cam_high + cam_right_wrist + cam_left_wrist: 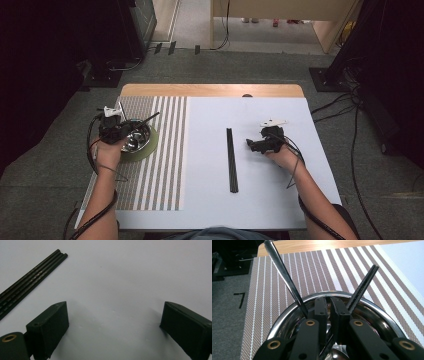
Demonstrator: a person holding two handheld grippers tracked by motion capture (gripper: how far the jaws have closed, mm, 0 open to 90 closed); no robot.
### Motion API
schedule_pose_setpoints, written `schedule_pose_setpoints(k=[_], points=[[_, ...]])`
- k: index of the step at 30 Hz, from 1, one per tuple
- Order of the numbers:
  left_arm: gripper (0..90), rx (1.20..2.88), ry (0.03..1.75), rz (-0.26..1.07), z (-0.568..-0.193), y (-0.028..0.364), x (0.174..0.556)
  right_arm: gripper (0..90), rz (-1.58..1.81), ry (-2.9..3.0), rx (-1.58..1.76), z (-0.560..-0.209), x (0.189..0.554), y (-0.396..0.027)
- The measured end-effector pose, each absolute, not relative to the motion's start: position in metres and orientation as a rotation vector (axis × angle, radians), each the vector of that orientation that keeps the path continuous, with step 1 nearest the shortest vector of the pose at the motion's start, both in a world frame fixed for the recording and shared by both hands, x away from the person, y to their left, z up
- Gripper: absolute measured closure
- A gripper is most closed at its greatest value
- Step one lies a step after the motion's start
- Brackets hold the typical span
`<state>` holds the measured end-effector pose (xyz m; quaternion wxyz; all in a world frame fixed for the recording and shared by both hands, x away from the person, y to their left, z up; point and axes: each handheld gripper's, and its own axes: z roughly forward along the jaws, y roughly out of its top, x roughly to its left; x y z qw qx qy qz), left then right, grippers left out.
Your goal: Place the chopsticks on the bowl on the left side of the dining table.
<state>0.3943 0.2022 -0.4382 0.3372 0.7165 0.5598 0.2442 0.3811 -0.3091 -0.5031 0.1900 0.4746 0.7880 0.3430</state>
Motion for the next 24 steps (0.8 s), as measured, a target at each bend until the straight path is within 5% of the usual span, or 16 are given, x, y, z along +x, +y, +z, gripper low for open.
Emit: schedule_pose_setpoints(k=[24], points=[[83.5,1.966,1.381,0.575,-0.441,0.19,0.387,7.4,0.964,2.216,1.333,-0.503,0.381,-0.309]])
